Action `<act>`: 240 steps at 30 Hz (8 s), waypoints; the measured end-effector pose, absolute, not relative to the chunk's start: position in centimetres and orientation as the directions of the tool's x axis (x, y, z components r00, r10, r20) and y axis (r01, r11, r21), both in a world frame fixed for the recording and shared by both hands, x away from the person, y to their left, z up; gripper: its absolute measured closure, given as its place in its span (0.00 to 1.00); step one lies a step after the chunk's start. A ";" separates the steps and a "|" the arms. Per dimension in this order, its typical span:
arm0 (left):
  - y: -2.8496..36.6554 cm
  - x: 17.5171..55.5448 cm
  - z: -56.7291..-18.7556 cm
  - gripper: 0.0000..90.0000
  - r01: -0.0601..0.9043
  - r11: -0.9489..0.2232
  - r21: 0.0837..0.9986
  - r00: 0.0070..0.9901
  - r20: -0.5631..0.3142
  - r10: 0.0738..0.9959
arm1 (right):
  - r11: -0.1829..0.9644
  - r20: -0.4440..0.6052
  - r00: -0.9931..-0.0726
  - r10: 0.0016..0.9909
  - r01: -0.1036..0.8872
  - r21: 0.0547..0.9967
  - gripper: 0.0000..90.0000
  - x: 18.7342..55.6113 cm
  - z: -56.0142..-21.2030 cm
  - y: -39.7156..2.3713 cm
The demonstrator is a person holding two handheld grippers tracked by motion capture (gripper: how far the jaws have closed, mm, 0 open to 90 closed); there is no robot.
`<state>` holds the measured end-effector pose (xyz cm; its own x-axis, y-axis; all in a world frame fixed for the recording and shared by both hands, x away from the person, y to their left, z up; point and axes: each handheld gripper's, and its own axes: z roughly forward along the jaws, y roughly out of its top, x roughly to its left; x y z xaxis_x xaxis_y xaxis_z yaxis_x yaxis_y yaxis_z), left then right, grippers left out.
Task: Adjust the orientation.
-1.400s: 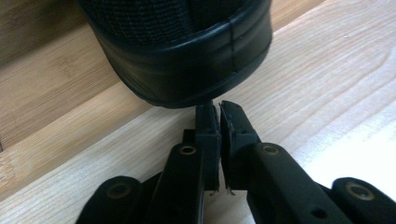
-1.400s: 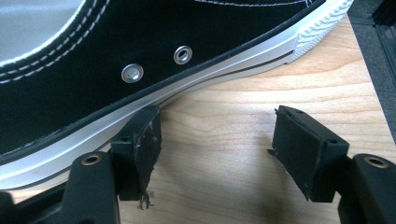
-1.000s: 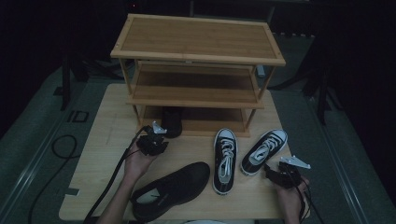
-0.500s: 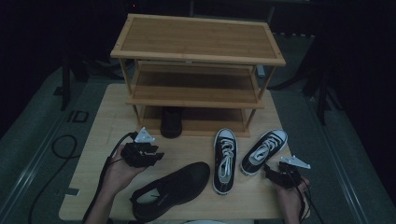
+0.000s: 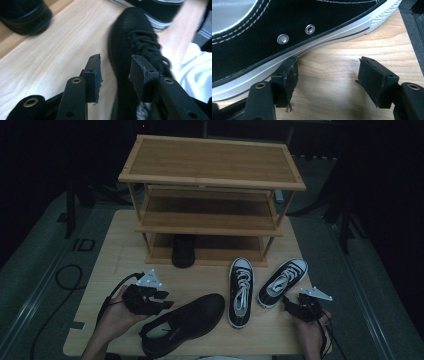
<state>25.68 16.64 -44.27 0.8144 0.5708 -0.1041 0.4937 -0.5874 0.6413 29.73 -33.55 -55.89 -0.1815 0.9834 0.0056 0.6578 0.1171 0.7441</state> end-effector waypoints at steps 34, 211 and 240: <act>14.3 26.7 -48.2 0.97 0.555 -0.682 0.476 0.793 -0.055 0.607 | 0.117 0.006 -0.181 0.983 0.658 0.744 0.35 29.7 -55.9 -33.5; 6.1 32.3 -52.0 0.96 0.586 -0.381 0.715 0.614 -0.084 0.785 | 0.121 0.006 -0.188 0.982 0.659 0.743 0.35 29.8 -55.9 -33.5; 3.5 32.9 -54.3 0.98 0.585 -0.481 0.653 0.664 -0.045 0.747 | 0.124 0.005 -0.191 0.982 0.658 0.743 0.34 29.8 -55.9 -33.5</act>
